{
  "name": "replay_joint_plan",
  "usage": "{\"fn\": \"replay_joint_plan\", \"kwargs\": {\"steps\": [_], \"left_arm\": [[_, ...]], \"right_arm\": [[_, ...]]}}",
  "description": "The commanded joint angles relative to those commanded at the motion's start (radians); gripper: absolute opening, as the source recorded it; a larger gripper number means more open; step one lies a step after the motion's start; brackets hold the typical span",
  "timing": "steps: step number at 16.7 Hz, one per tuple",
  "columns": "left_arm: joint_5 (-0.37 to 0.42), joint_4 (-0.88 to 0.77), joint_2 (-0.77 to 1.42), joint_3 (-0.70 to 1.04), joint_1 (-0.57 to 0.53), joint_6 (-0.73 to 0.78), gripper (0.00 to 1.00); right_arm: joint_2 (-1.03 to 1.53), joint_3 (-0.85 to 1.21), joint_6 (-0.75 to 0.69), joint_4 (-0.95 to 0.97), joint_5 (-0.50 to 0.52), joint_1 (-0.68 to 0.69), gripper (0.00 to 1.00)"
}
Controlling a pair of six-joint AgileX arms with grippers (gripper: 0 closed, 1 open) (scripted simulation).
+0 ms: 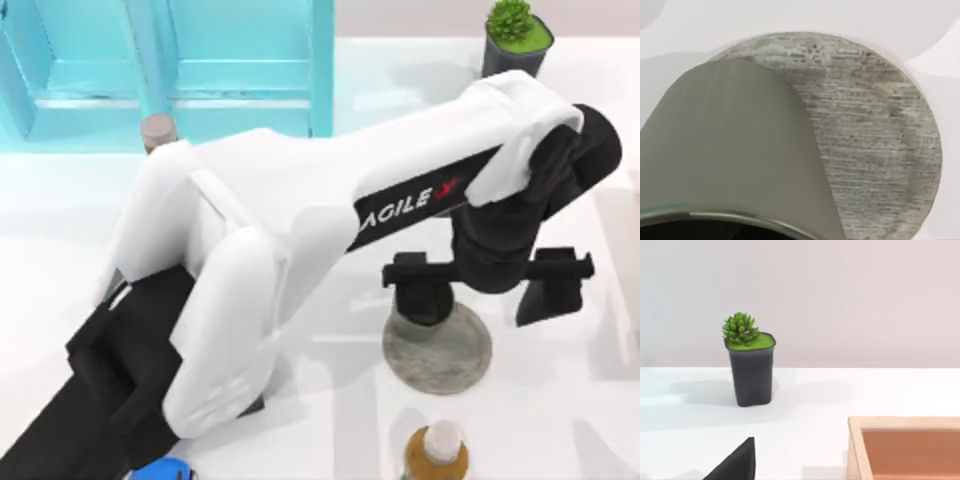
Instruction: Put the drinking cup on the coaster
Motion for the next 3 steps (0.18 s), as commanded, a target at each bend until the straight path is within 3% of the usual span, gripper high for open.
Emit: {"fn": "replay_joint_plan", "kwargs": {"steps": [3], "left_arm": [[0.0, 0.0, 0.0, 0.0, 0.0, 0.0, 1.0]], "right_arm": [[0.0, 0.0, 0.0, 0.0, 0.0, 0.0, 1.0]]}}
